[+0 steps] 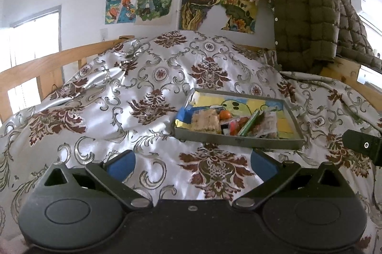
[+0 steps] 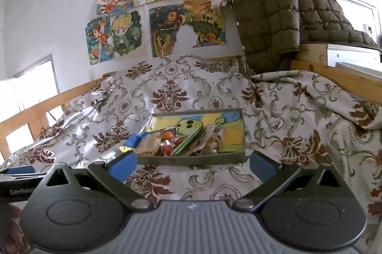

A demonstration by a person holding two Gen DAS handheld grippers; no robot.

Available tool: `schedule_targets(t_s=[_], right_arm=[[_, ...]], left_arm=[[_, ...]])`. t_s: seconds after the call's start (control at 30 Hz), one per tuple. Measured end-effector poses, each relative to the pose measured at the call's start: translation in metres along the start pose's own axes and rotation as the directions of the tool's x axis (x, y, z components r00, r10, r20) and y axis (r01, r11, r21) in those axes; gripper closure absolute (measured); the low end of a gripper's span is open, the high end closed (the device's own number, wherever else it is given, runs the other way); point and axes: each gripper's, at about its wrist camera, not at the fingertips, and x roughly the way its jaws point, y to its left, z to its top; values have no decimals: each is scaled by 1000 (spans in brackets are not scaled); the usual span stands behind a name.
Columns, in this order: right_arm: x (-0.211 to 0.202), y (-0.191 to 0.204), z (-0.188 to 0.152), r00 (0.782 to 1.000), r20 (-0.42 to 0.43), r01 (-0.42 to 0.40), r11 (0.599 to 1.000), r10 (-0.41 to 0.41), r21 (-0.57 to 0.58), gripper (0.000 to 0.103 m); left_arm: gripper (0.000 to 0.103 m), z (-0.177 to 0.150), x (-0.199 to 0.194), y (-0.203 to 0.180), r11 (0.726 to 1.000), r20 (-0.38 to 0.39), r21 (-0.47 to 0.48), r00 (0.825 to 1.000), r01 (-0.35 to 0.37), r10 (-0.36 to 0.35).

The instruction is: Organize snacks

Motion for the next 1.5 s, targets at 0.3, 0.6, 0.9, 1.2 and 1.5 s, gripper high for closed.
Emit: schedule_targets(t_s=[0.3,0.6,0.9,1.2,1.5], right_arm=[[-18,4,-17,1000,-19,13,1000,-13,-21,0],[-32,16,-35,996,-66,54,998,-55,-21,0],[-36,11,-39,994,-77,76,997,-75,5,0],[-38,11,-40,995,-75,69,998,-69,5,0],[-40,17,-43,994,-89,61,998,-62,-11,0]], left_arm=[[1,-19,-19,5,1000,5,-17,1000,-5,5],[1,-27,-28,17,996,-15,-77,999,-50,49],[1,-37,-42,14,998,-24,-55,999,-44,42],[1,-40,-47,11,998,-25,-33,998,-53,52],[1,-41,-47,15,998,-32,-47,998,-52,51]])
